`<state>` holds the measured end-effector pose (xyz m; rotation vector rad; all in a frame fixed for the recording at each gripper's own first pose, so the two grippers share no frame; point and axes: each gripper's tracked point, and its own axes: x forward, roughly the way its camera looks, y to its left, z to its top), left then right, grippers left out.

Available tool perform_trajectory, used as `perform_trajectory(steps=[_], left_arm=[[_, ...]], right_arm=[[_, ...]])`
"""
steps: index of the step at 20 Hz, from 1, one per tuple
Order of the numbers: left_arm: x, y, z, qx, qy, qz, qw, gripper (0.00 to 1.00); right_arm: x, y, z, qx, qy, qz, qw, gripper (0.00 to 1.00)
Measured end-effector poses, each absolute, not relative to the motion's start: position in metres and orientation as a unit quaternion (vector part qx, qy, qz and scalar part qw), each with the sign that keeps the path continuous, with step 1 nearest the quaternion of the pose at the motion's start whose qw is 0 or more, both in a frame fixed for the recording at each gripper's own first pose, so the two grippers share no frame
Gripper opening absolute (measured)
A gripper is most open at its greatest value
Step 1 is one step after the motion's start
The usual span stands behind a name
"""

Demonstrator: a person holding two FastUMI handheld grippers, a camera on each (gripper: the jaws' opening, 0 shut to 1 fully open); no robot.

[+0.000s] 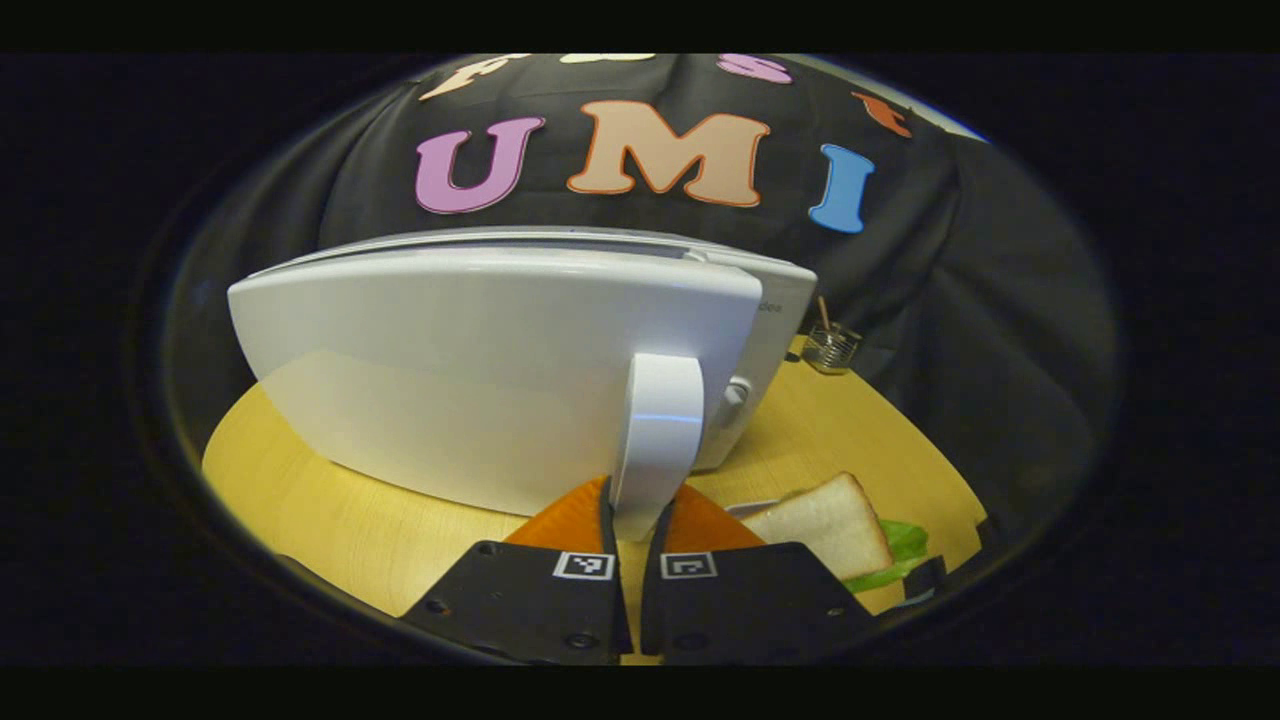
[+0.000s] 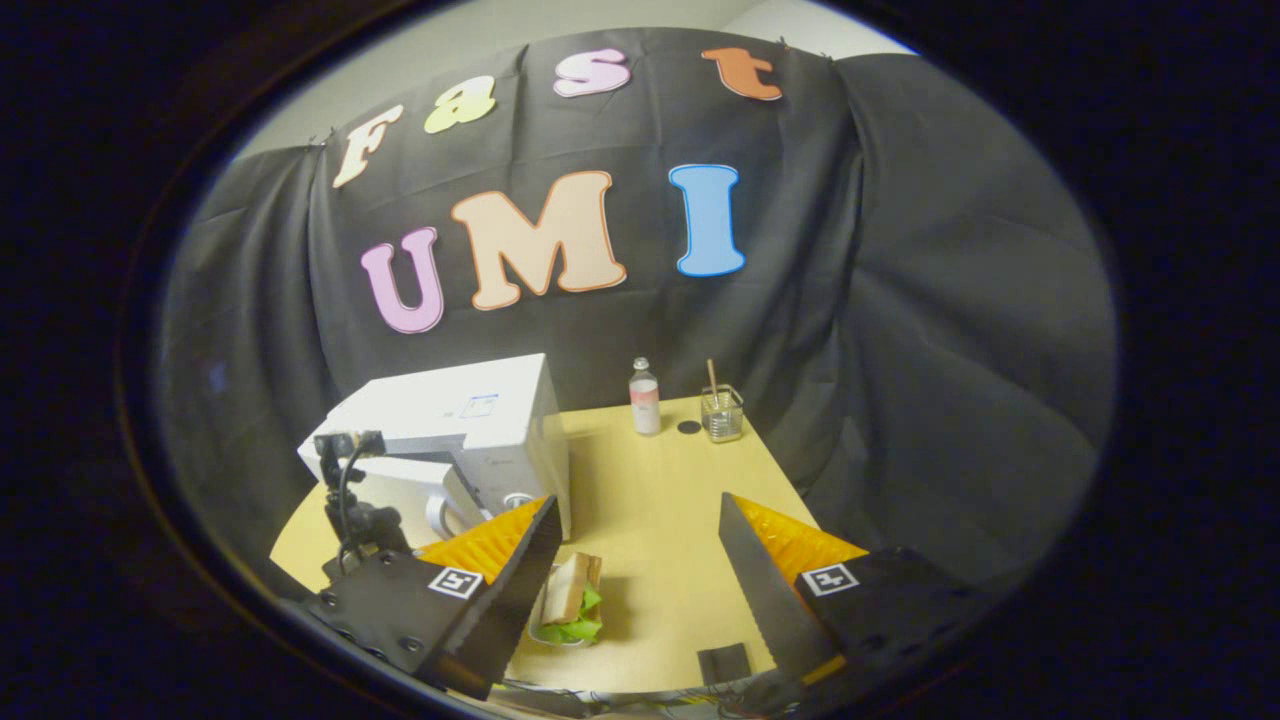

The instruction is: Open the microwave oven with the left hand, put the food in, and close the microwave oven.

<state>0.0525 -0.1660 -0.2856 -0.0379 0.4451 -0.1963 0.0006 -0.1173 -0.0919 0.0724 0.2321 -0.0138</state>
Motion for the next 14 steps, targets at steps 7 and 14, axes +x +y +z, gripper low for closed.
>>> perform_trajectory(steps=[7,14], left_arm=[[0.007,-0.144,-0.287,-0.045,0.229,-0.088,0.968,0.24],[-0.024,-0.106,-0.275,-0.070,0.213,-0.066,0.972,0.71]], right_arm=[[-0.003,-0.096,-0.102,0.023,0.122,0.029,0.992,0.97],[-0.008,-0.070,-0.108,0.017,0.124,0.058,0.990,0.99]])
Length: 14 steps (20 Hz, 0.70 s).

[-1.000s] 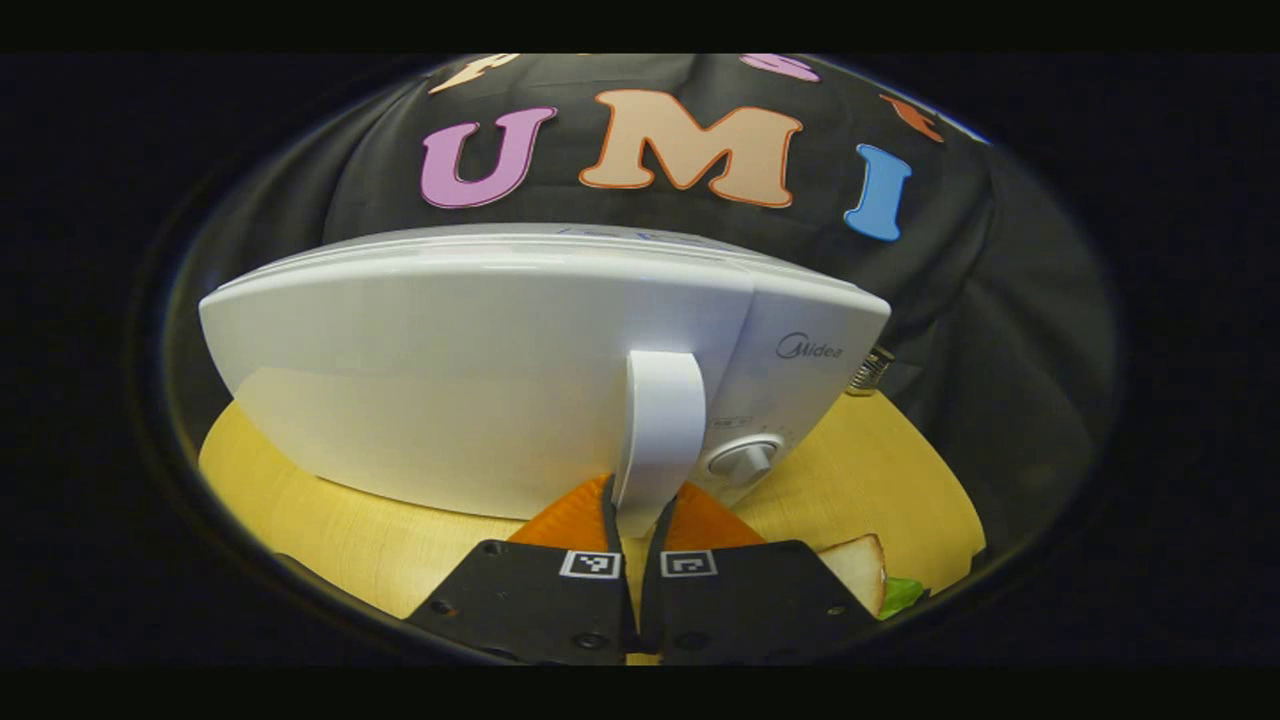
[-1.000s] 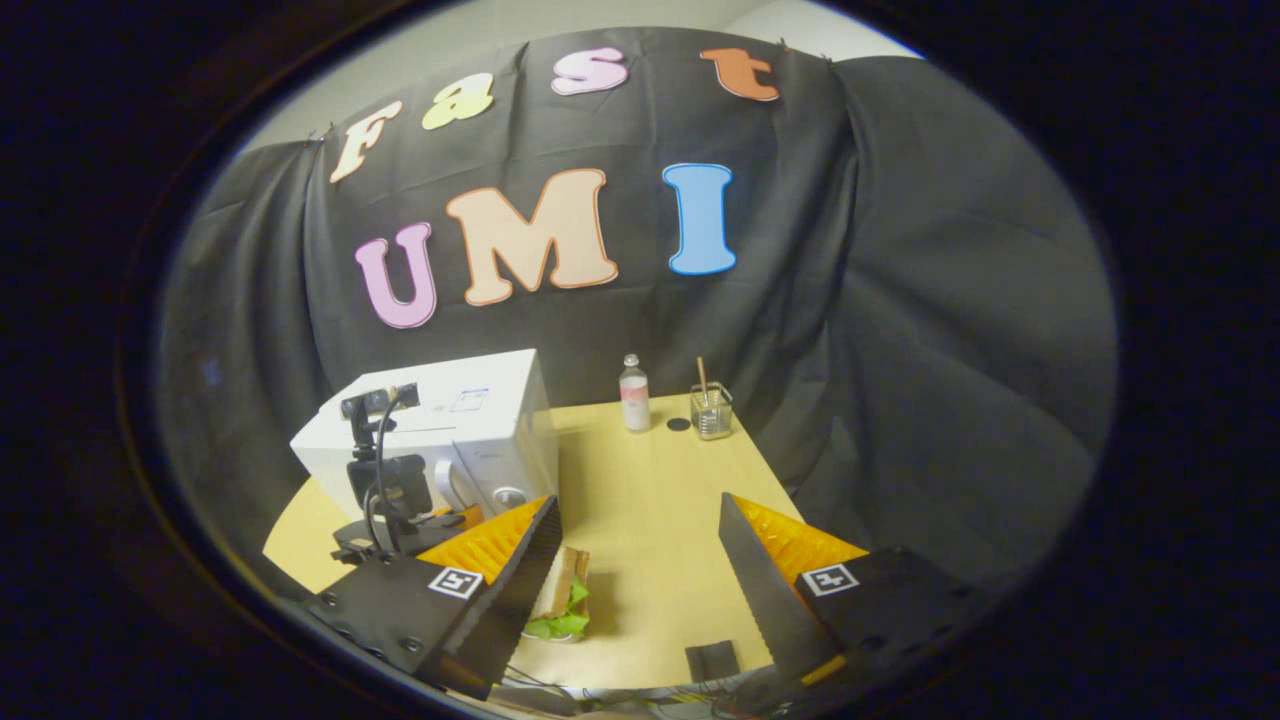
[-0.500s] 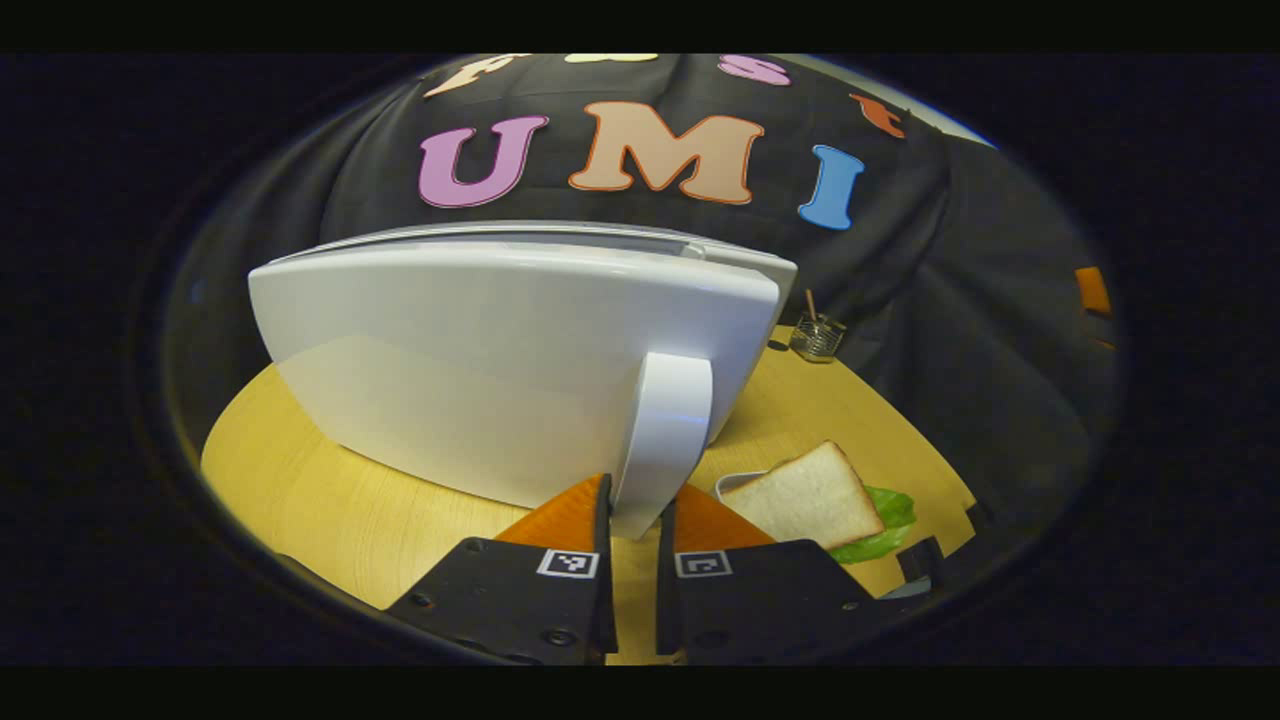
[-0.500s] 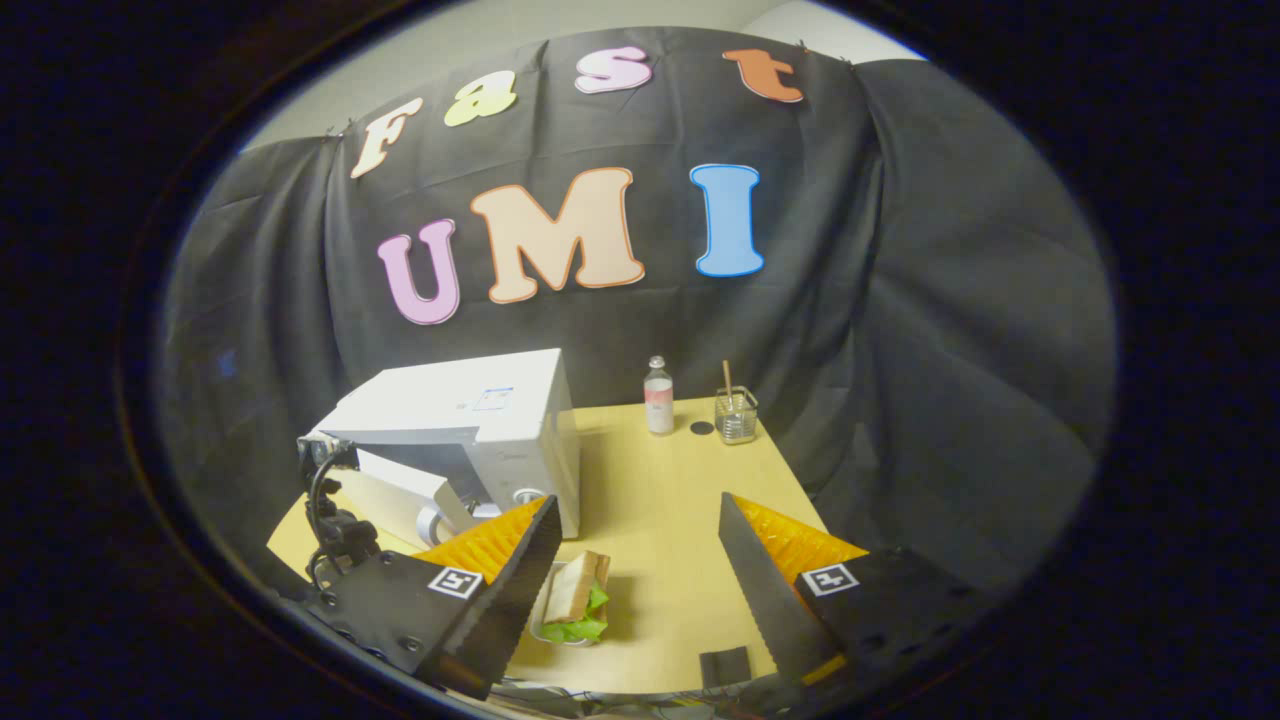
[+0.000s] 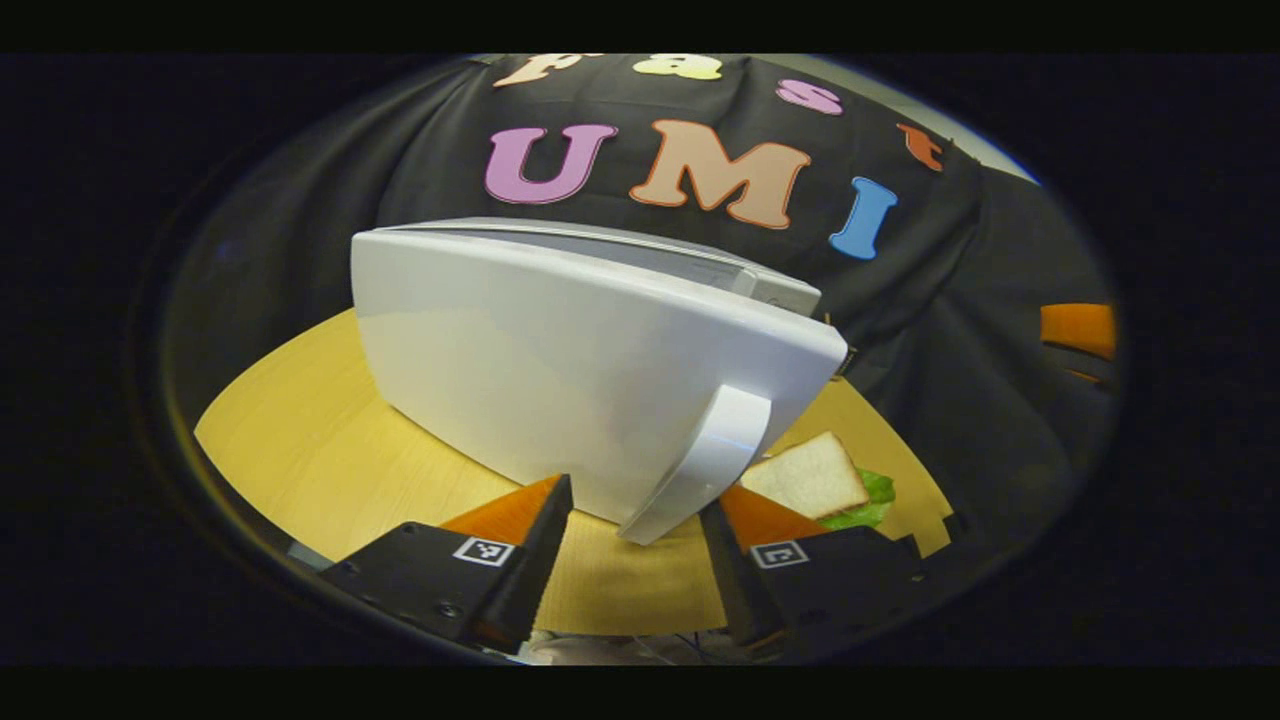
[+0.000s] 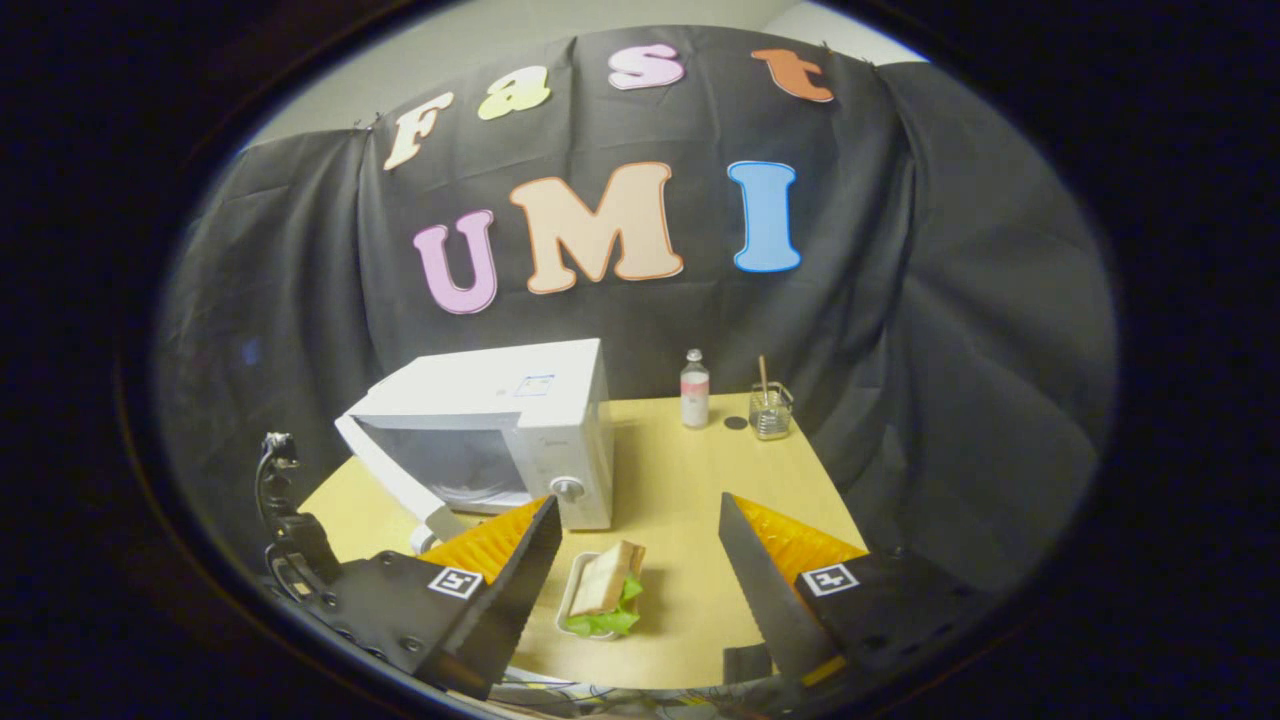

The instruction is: Open the microwave oven with the left hand, put the food in, and close the microwave oven.

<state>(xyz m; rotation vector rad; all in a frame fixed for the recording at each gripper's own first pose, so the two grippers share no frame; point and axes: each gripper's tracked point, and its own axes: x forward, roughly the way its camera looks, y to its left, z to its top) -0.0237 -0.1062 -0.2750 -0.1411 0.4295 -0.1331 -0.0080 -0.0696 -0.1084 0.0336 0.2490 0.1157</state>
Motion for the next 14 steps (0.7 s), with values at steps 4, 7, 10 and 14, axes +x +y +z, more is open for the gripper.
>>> perform_trajectory(steps=[4,7,10,14], left_arm=[[-0.040,-0.085,-0.273,-0.053,0.210,-0.059,0.975,1.00],[-0.053,-0.073,-0.272,-0.043,0.209,-0.065,0.975,1.00],[-0.070,-0.059,-0.273,-0.045,0.217,-0.080,0.972,1.00],[-0.095,-0.031,-0.273,-0.034,0.228,-0.096,0.968,1.00]], right_arm=[[-0.014,-0.048,-0.109,0.013,0.122,0.069,0.990,0.97],[-0.022,-0.027,-0.109,0.017,0.118,0.071,0.990,0.97],[-0.034,-0.006,-0.113,0.017,0.123,0.065,0.990,0.97],[-0.055,0.020,-0.120,0.027,0.132,0.053,0.989,0.97]])
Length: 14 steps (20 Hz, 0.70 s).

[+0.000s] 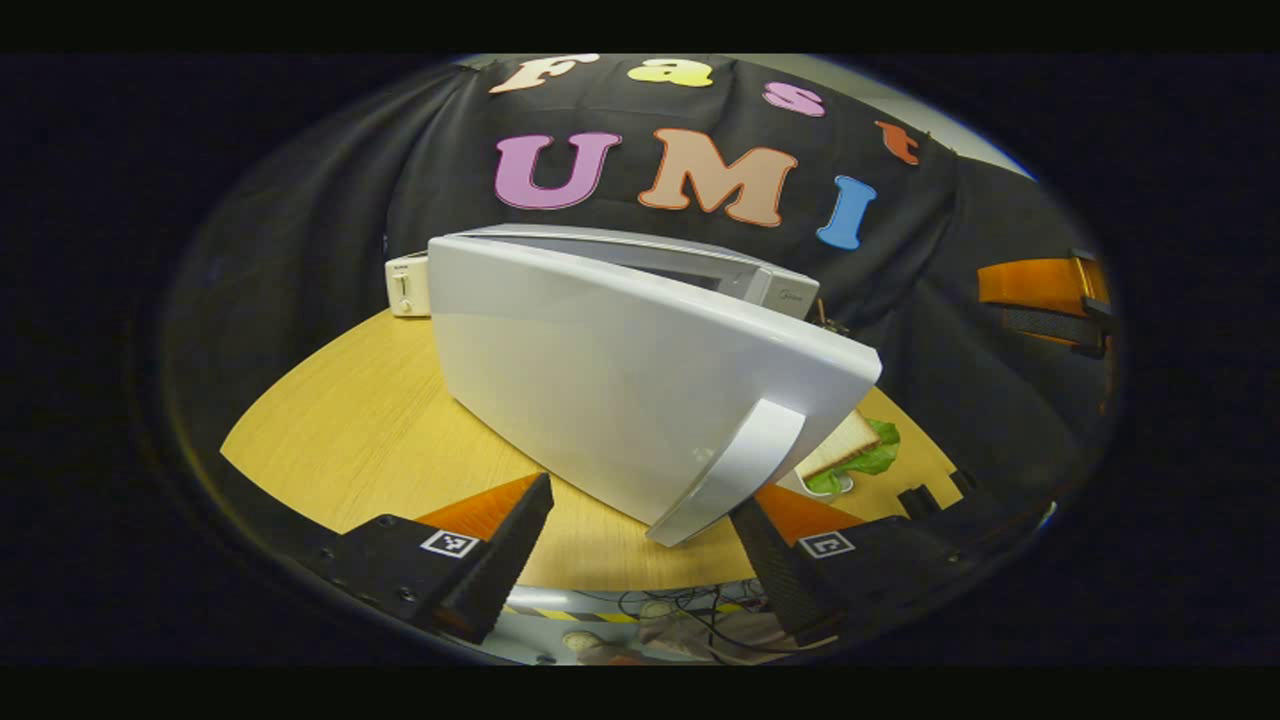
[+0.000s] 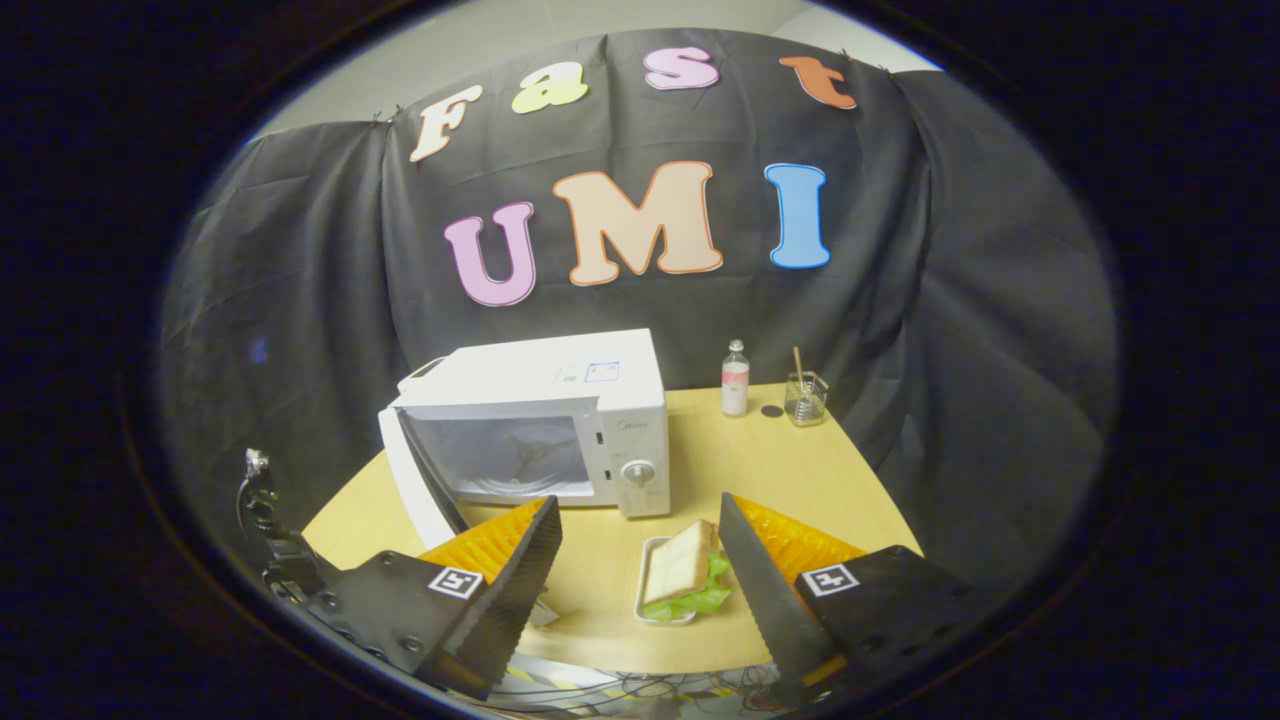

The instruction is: Open the microwave oven with the left hand, put the food in, and close the microwave oven.

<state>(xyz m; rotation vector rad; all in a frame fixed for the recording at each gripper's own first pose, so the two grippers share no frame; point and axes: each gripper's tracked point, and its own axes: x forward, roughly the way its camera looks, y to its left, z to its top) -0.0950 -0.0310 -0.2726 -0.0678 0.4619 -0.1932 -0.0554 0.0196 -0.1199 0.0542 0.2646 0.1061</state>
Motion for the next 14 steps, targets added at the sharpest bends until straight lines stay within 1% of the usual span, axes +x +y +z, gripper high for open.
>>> perform_trajectory(steps=[6,14], left_arm=[[-0.130,0.026,-0.266,-0.022,0.227,-0.092,0.969,1.00],[-0.161,0.121,-0.263,-0.030,0.222,-0.037,0.974,0.99]], right_arm=[[-0.086,0.057,-0.130,0.033,0.140,0.041,0.989,0.97],[-0.119,0.096,-0.144,0.033,0.149,0.048,0.987,0.97]])
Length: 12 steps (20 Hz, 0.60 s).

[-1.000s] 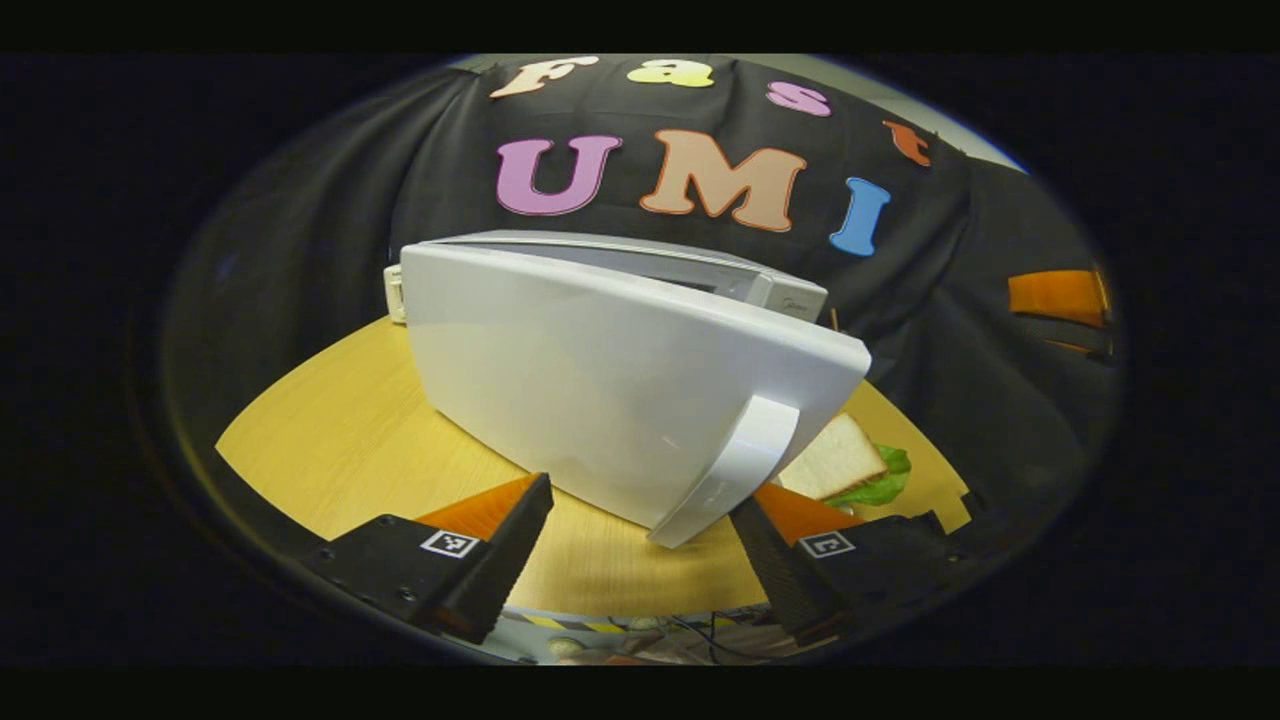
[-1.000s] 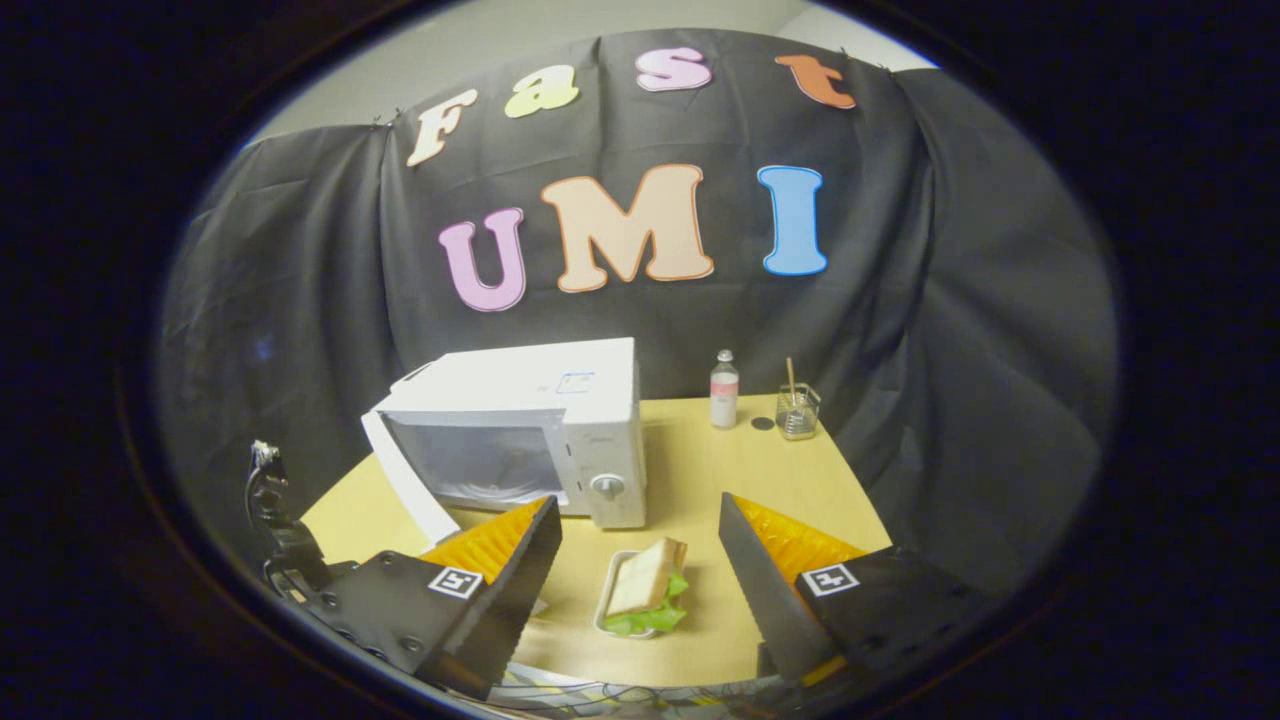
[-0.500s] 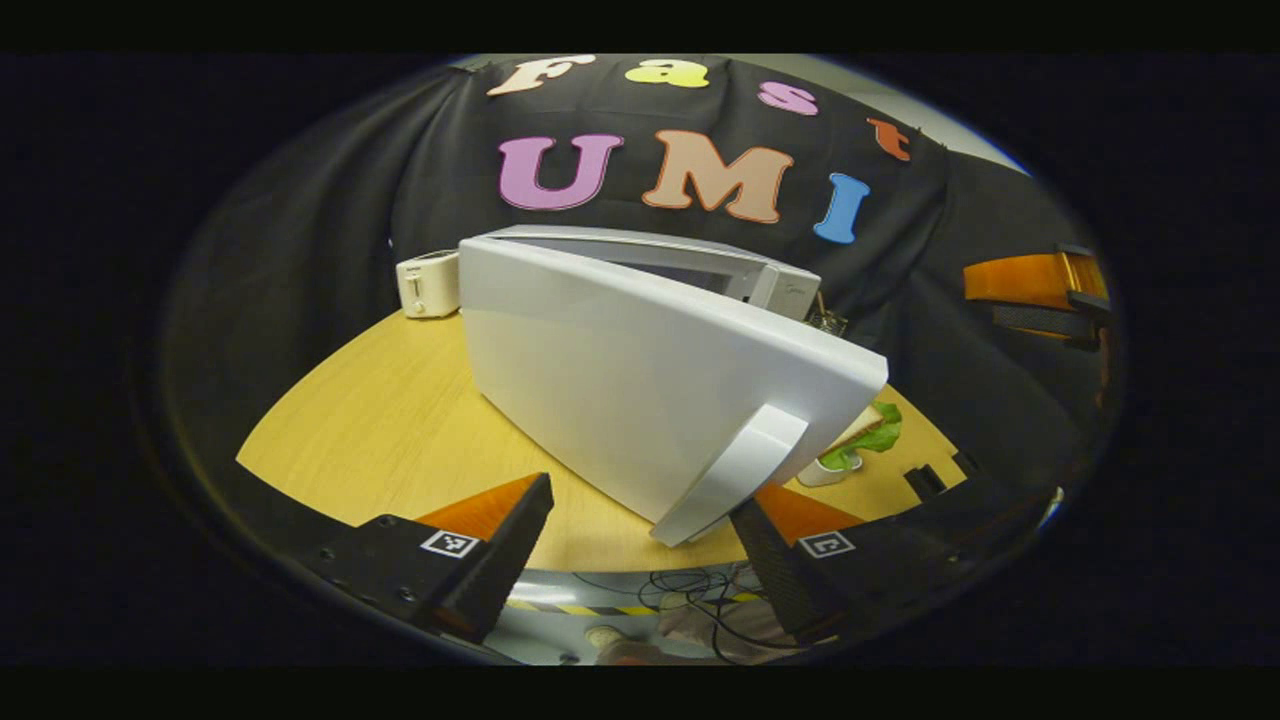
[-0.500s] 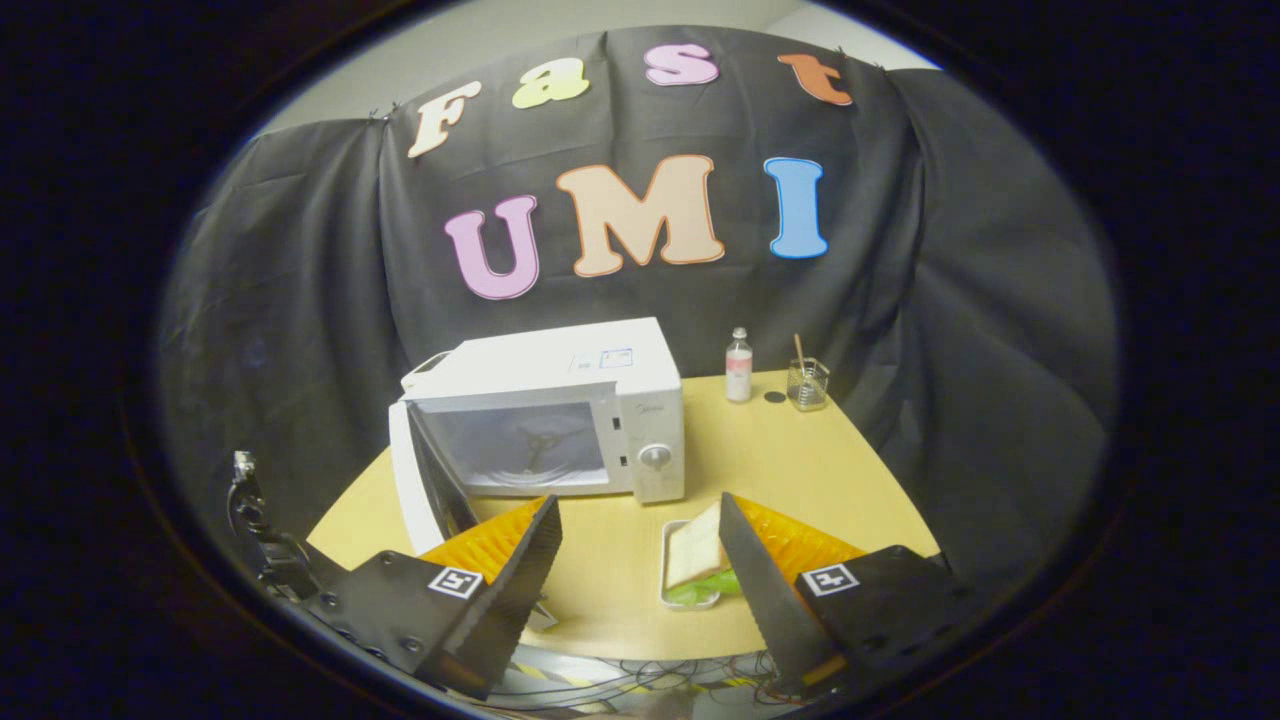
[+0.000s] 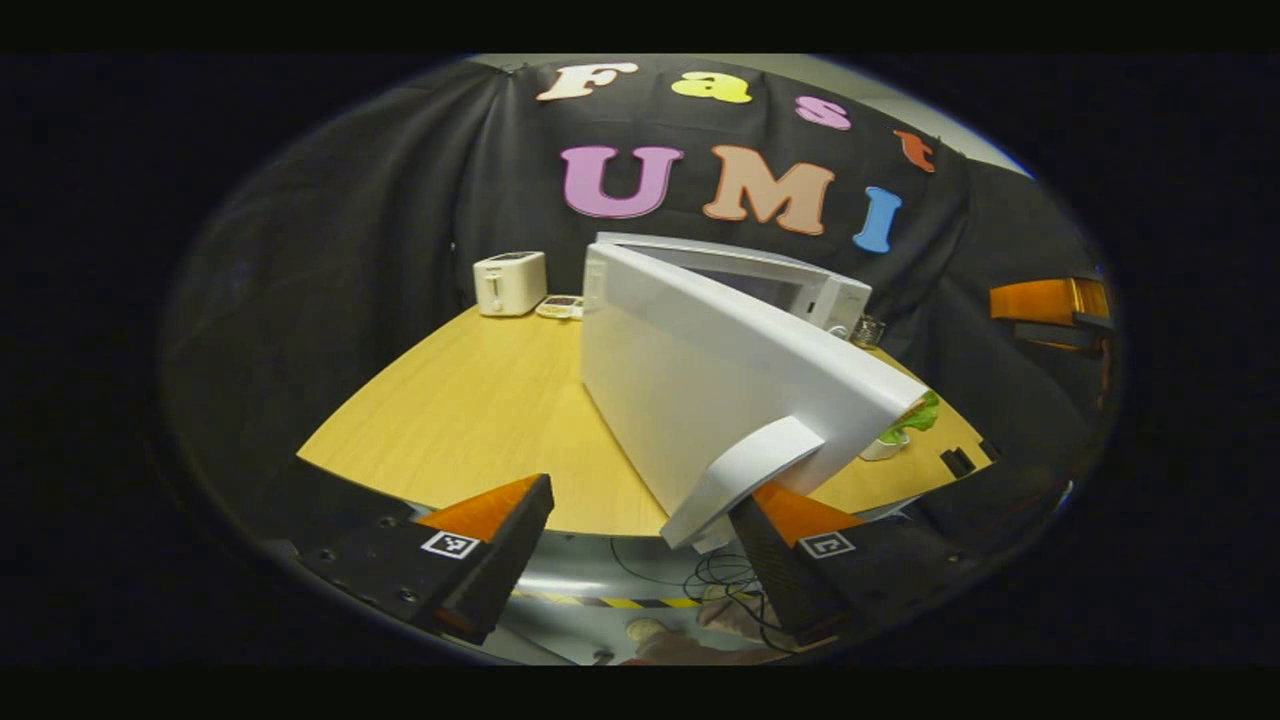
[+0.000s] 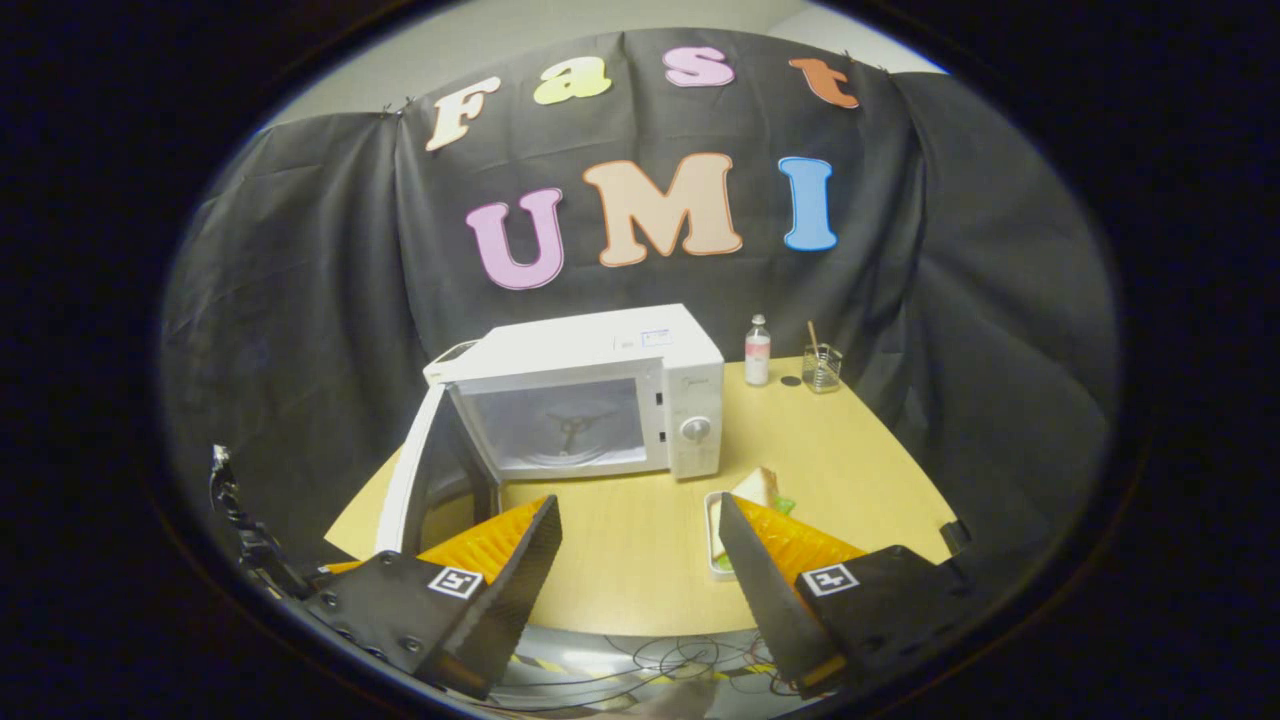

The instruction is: Open the microwave oven with the left hand, put the food in, and close the microwave oven.

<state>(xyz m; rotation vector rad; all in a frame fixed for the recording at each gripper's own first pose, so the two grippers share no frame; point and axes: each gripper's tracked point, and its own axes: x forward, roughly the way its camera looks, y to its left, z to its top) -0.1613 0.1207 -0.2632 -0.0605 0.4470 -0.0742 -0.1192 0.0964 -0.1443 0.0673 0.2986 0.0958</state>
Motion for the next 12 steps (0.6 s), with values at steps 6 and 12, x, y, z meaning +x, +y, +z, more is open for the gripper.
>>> perform_trajectory(steps=[6,12], left_arm=[[-0.172,0.180,-0.261,-0.065,0.212,0.012,0.975,0.99],[-0.171,0.198,-0.261,-0.066,0.216,0.006,0.974,0.99]], right_arm=[[-0.127,0.099,-0.153,0.018,0.157,0.037,0.987,0.97],[-0.128,0.089,-0.163,0.001,0.168,0.023,0.986,0.99]])
